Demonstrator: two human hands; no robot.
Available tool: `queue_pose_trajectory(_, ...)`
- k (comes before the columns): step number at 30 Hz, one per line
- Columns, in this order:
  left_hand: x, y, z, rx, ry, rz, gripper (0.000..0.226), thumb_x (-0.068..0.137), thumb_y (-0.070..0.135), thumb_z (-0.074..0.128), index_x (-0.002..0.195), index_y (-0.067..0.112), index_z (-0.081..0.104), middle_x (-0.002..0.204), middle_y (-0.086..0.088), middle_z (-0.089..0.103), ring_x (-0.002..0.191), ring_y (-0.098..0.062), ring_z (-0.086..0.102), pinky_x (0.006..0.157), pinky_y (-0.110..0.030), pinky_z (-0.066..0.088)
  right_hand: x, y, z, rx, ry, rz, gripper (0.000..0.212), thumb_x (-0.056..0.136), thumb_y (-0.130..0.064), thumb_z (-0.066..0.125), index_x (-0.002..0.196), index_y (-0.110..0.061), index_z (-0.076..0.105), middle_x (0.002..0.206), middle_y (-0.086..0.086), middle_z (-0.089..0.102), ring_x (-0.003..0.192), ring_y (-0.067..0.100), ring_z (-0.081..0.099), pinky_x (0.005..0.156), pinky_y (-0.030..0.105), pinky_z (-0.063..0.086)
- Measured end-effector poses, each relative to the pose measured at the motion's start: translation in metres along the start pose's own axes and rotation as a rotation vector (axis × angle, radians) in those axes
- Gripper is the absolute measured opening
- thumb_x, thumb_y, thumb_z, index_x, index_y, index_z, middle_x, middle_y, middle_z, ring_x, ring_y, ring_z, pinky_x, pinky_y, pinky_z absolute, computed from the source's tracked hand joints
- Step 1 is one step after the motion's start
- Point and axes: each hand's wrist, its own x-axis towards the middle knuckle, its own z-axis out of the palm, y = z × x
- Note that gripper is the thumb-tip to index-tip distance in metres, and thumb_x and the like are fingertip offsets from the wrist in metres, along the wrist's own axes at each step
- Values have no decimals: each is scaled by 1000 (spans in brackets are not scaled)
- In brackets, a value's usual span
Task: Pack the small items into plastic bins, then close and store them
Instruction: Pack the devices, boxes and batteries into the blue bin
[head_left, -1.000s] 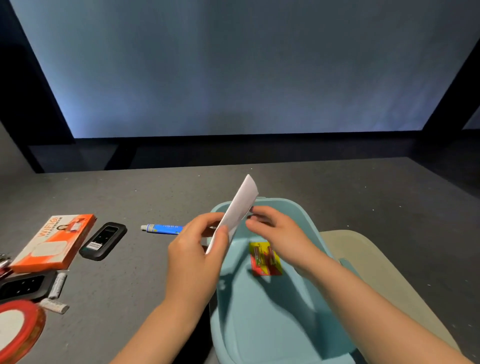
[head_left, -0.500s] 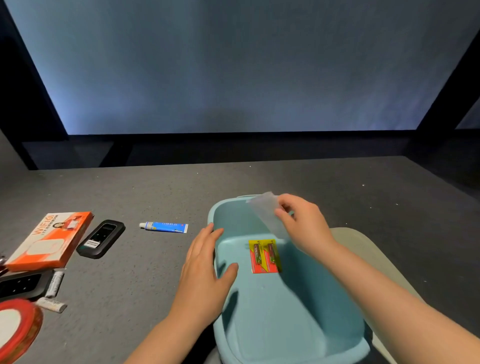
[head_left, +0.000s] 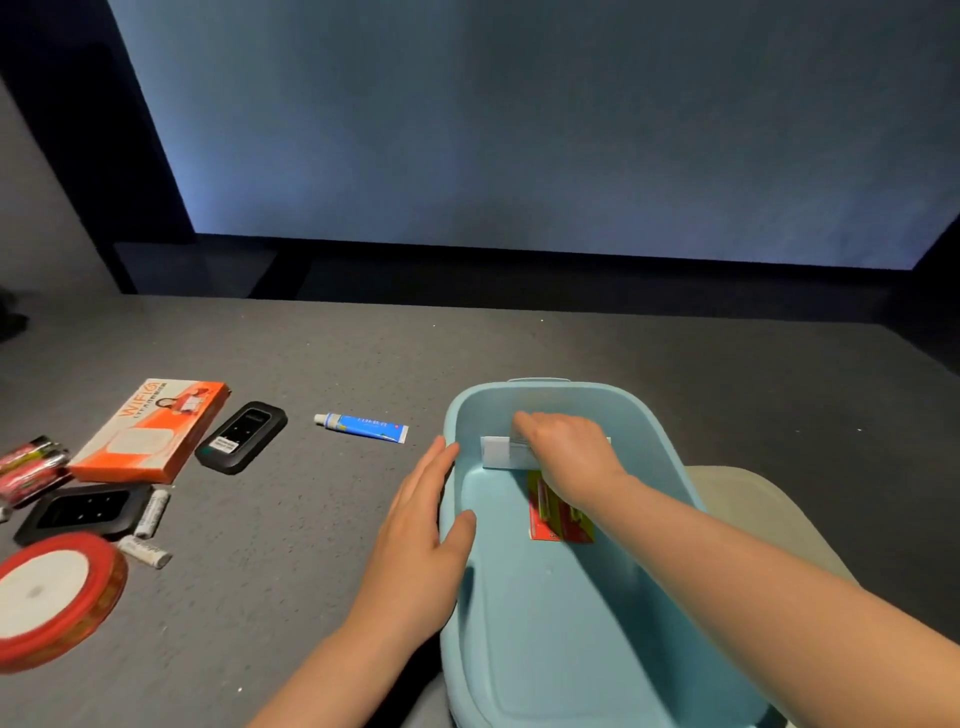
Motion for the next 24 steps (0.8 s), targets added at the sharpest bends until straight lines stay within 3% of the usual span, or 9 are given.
queue_pose_trajectory(6,0,2,4,13,27,3,60,92,14,52,144,36,30,150,27,22,137,10,18,116,-26,19,-4,-2,9,-18,-25,4,29,82,1,55,106,-15,53,105,4,50,80,27,57,57,35,35)
queue_pose_trajectory(9,-5,5,4,-27,98,10,55,90,14,56,136,39,41,144,27,36,134,8,29,111,-24,26,-5,-5,8,-21,-32,-24,30,81,3,52,106,-14,54,105,4,53,86,26,57,59,34,33)
queue_pose_trajectory(12,-17,5,3,-49,160,-2,52,88,16,60,128,45,46,132,31,47,125,13,37,100,-8,29,-8,-5,5,-45,-40,-34,32,82,0,53,109,-15,56,107,3,56,95,26,55,63,33,32)
queue_pose_trajectory(15,-31,1,1,-32,166,-37,47,87,25,62,124,50,46,126,35,46,118,21,35,87,6,25,-14,-12,8,-100,-57,-39,30,87,-8,52,116,-15,53,115,3,52,104,25,49,69,33,32)
queue_pose_trajectory(20,-42,-1,-3,-47,154,-114,50,82,44,62,130,43,47,129,25,51,122,7,42,94,-18,35,-30,-24,13,-24,-109,9,44,93,-20,48,135,-11,37,143,8,34,123,26,40,90,35,38)
queue_pose_trajectory(22,-45,0,-4,-39,168,-122,51,82,45,63,131,43,47,129,24,50,120,7,42,90,-13,33,-31,-21,7,23,-98,24,44,92,-21,48,134,-12,40,146,8,32,124,26,40,89,34,38)
queue_pose_trajectory(24,-49,1,-5,-28,185,-126,51,83,44,63,131,44,47,128,23,49,119,7,42,85,-7,31,-31,-15,2,11,-102,23,40,89,-16,49,129,-14,44,136,7,41,119,27,44,85,34,39)
